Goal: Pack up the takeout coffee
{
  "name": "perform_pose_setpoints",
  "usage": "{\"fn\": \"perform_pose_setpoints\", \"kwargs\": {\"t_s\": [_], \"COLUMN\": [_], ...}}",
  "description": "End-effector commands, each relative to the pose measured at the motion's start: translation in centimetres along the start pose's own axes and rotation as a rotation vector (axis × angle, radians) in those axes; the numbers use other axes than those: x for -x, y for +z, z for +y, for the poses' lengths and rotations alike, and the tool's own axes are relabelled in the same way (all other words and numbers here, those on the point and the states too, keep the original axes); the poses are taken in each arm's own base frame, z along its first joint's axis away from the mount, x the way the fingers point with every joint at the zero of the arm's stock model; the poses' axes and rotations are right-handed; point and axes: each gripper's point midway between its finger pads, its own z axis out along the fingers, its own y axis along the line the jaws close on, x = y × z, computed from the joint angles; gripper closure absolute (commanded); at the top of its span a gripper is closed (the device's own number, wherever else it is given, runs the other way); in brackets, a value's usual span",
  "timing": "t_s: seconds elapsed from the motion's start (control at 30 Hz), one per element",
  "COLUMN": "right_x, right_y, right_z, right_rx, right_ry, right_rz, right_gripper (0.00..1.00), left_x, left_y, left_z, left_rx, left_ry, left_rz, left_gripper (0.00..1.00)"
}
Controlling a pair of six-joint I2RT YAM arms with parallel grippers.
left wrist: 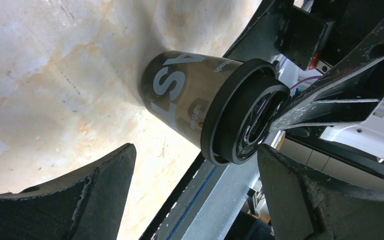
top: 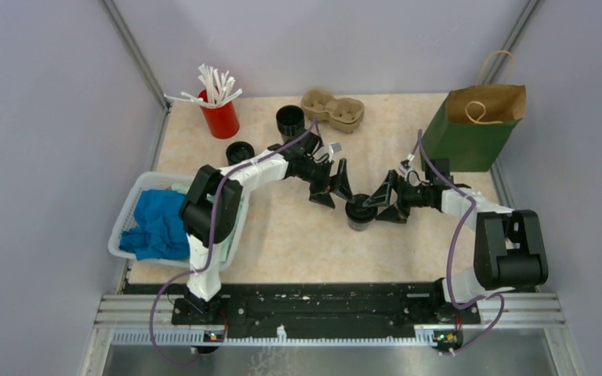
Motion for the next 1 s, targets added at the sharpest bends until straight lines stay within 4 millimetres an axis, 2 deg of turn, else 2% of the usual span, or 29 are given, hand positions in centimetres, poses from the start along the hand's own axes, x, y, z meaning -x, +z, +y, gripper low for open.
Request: {"fn": "perform_pose_setpoints", "kwargs": {"t_s": [0.0, 0.13, 0.23, 0.4, 0.47, 0.57, 0.63, 0.67, 0.7, 0.77, 0.87, 0.97], "right_x": [0.7, -0.3, -0.4, -0.2, -0.3, -1.6, -3.1, -3.7, -3.9, -3.4, -0.6, 1.5], "right_y": [-1.0, -1.7, -1.5, -0.1, 0.7, 2.2, 2.8, 2.9, 2.8, 2.6, 1.3, -0.3], "right_z": [1.5, 2.1, 2.1, 0.6, -1.2, -5.7, -8.4, -8.9, -8.9, -7.5, -4.7, -1.3], "right_rx": [0.016, 0.017, 0.037, 0.052, 0.028, -0.042, -0.106, -0.113, -0.108, -0.065, -0.077, -0.059], "right_ry": [-0.046, -0.052, -0.047, -0.004, 0.036, 0.187, 0.245, 0.255, 0.252, 0.220, 0.119, 0.013], "right_rz": [-0.009, 0.028, 0.044, 0.063, 0.049, 0.021, 0.015, 0.014, 0.013, 0.013, -0.001, -0.018], "right_gripper": [0.12, 0.08, 0.11, 0.30, 0.36, 0.45, 0.61, 0.65, 0.65, 0.61, 0.52, 0.35], "left_x": [0.4, 0.2, 0.1, -0.6, -1.4, -3.7, -5.7, -6.4, -7.0, -7.1, -5.8, -4.2], "left_y": [0.6, 1.0, 1.2, 2.0, 2.3, 2.9, 3.2, 3.3, 3.3, 3.0, 2.2, 1.5], "left_z": [-0.2, 0.4, 0.9, 2.6, 4.3, 8.5, 10.9, 11.7, 12.3, 12.2, 11.2, 8.9], "left_rx": [-0.045, -0.041, -0.029, 0.013, 0.070, 0.178, 0.224, 0.238, 0.243, 0.238, 0.253, 0.201], "left_ry": [0.009, -0.004, -0.010, -0.046, -0.080, -0.146, -0.187, -0.202, -0.213, -0.205, -0.156, -0.092], "left_rz": [0.001, 0.010, 0.010, 0.028, 0.042, 0.062, 0.087, 0.096, 0.101, 0.087, 0.070, 0.032], "left_gripper": [0.04, 0.06, 0.09, 0.16, 0.21, 0.27, 0.30, 0.30, 0.30, 0.30, 0.29, 0.27]}}
